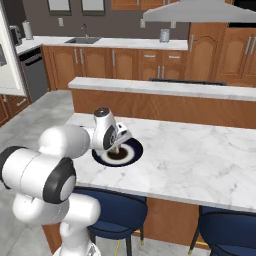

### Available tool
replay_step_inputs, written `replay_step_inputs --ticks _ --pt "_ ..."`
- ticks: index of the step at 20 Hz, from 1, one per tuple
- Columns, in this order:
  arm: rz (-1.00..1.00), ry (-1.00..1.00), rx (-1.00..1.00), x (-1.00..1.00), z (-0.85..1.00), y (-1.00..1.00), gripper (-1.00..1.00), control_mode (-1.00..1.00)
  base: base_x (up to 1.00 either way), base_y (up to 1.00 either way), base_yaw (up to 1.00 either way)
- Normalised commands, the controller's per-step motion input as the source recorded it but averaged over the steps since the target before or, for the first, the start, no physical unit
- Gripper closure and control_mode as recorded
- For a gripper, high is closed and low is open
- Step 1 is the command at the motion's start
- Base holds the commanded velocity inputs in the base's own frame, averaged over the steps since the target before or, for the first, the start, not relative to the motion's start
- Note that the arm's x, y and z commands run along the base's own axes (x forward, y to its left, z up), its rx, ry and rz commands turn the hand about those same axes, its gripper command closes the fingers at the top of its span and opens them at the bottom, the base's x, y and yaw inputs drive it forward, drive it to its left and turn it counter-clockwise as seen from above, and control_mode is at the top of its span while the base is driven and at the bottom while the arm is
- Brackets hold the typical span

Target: Retrieve the butter from the fridge and place it on a plate on the dining table. Then retrieve the butter knife by the fridge and place it near the plate.

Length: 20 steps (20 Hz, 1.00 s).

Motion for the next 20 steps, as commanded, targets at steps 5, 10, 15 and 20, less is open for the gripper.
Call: replay_step_inputs --ticks 5,10,15,20 --pt "0.06 -0.01 0.0 0.19 -0.16 -0.09 1.0 -1.0 0.0 0.0 0.0" --pt "0.06 -0.01 0.0 0.05 -0.06 -0.02 1.0 -1.0 0.0 0.0 0.0" --pt "0.02 0.0 0.01 0.0 -0.19 0.0 1.0 -1.0 0.0 0.0 0.0" --pt "0.0 0.0 0.01 0.0 -0.18 0.06 -1.0 -1.0 0.0 0.0 0.0"
